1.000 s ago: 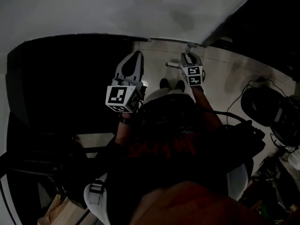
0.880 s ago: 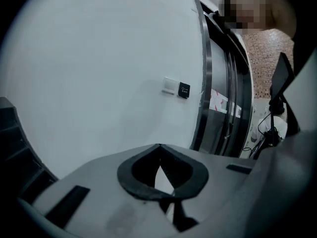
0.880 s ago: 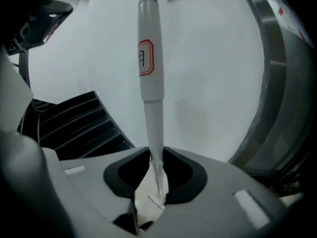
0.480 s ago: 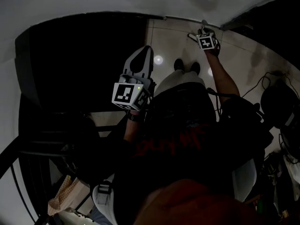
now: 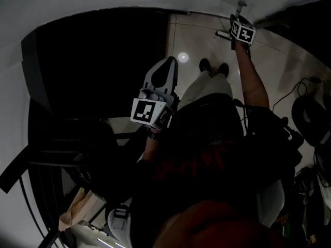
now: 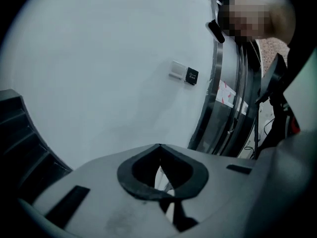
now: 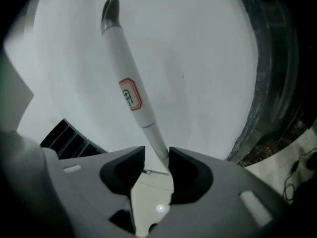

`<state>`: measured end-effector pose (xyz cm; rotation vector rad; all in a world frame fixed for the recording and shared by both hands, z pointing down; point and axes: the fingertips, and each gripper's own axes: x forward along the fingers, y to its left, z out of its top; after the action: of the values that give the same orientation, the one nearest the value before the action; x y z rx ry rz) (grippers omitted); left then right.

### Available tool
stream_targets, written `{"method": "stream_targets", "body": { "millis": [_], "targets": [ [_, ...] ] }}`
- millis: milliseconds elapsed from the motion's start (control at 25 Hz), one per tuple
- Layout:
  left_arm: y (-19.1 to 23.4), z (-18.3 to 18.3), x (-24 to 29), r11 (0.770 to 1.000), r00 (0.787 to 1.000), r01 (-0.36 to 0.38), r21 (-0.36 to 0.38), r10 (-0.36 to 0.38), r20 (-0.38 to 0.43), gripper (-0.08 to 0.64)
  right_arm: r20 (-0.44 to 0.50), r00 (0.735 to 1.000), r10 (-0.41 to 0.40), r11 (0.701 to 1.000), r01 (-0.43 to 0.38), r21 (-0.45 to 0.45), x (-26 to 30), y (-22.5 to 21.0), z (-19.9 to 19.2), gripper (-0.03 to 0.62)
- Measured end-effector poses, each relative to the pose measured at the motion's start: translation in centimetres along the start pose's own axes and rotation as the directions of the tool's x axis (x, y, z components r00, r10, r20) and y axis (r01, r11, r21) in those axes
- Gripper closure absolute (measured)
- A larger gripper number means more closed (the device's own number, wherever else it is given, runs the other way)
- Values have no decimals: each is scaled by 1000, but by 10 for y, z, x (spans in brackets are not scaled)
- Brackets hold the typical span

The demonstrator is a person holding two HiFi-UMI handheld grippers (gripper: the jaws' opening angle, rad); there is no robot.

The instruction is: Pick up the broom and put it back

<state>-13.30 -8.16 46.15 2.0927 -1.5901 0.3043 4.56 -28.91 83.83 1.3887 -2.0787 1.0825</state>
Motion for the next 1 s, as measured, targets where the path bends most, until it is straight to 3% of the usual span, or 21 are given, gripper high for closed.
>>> {"method": "stream_targets", "body": {
  "millis": [80, 240, 360, 480, 560, 640, 800, 920, 1000],
  "targets": [
    [-2, -5, -6, 1000, 1000, -11, -13, 11, -6, 554, 38, 999, 16, 1000, -16, 6, -10, 6, -10, 467],
    [-13, -17, -25, 1000, 1000, -20, -20, 19, -20, 555, 58, 997, 45, 997, -49, 66, -17, 3, -15, 457],
    [-17, -35, -37, 1000, 999, -14, -19, 13, -37, 555, 40, 998, 45, 992, -49, 117, -10, -11, -7, 315],
    [-20, -50, -57, 1000, 999, 8, -13, -8, -31, 554, 46, 999, 12, 996, -16, 85, -39, -10, -7, 304],
    [-24, -49, -67, 999, 999, 49, 8, -49, 13, 555, 104, 995, 8, 1000, -10, 15, -84, 3, -3, 336],
    [-33, -40, -74, 994, 992, 104, 31, -106, 65, 554, 186, 982, 29, 998, -17, -62, -137, 25, 3, 419],
    [-65, -37, -120, 979, 972, 193, 62, -199, 123, 554, 270, 953, 137, 983, -97, -158, -253, 110, -44, 530],
    [-69, -46, -159, 968, 955, 233, 98, -246, 167, 554, 389, 906, 167, 981, -112, -160, -342, 169, -70, 586],
    [-63, -61, -188, 964, 949, 238, 117, -256, 184, 555, 472, 868, 153, 980, -73, -184, -399, 203, -85, 591]
  ]
}}
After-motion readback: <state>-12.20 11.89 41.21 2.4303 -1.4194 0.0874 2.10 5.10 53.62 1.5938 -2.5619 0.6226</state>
